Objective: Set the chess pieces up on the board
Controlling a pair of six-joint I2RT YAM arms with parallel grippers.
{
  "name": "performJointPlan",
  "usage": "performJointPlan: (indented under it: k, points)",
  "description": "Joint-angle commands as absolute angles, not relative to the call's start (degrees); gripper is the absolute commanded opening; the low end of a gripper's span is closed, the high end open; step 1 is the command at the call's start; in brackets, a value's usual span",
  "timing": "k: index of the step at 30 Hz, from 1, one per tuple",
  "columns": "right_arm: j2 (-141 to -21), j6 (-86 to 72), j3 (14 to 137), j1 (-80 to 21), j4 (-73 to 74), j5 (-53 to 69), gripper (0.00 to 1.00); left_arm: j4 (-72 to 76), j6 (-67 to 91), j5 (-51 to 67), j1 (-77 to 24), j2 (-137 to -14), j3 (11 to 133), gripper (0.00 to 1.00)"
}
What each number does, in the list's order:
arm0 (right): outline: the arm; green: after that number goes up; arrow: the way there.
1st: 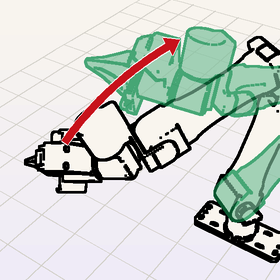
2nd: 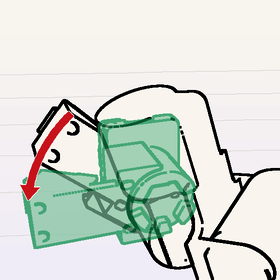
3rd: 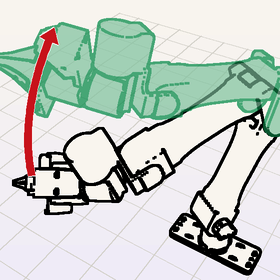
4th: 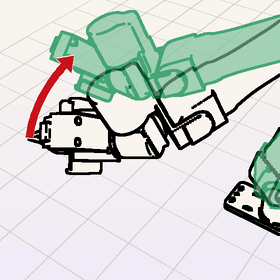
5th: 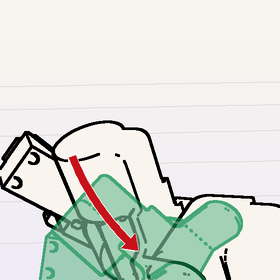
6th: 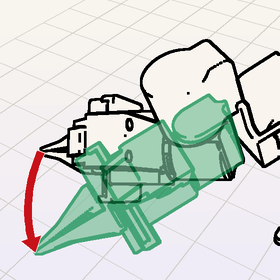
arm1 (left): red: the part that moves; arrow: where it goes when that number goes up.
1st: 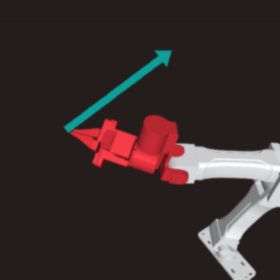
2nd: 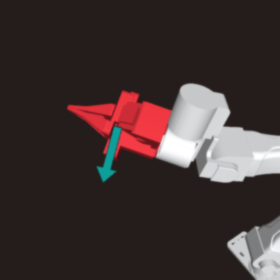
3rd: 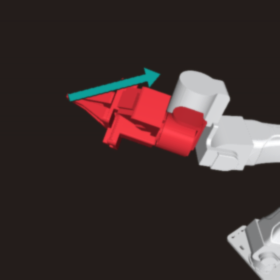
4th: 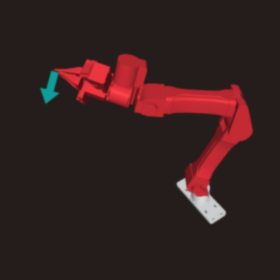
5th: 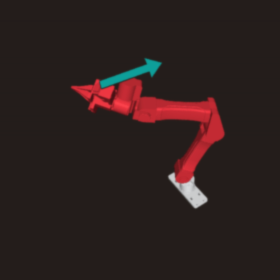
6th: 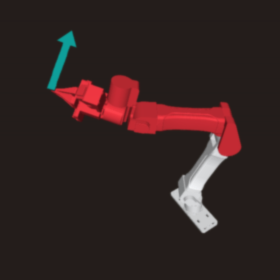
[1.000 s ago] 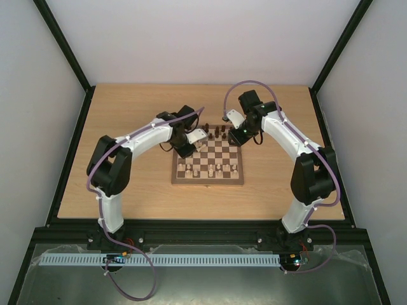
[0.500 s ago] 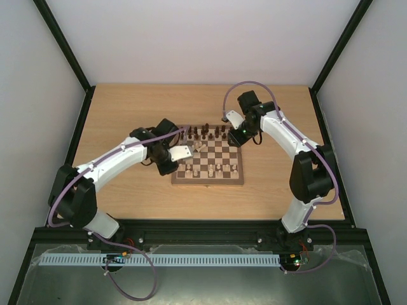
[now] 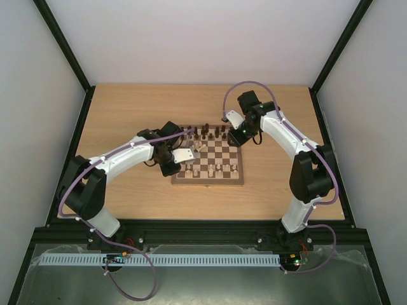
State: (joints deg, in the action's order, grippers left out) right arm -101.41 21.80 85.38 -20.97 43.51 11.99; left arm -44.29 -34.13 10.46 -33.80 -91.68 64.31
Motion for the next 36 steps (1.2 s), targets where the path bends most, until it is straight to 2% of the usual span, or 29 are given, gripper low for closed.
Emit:
performJointPlan:
  k: [1, 36]
  points:
    - [-102.2, 22.0, 85.9, -21.0, 44.9, 12.6, 0.36, -41.9, -32.4, 9.6, -34.2, -93.6, 64.5, 0.14]
    - [-102.2, 22.1, 84.4, -21.0, 44.5, 12.6, 0.36, -39.9, -29.7, 9.6, -36.1, -97.8, 63.2, 0.15]
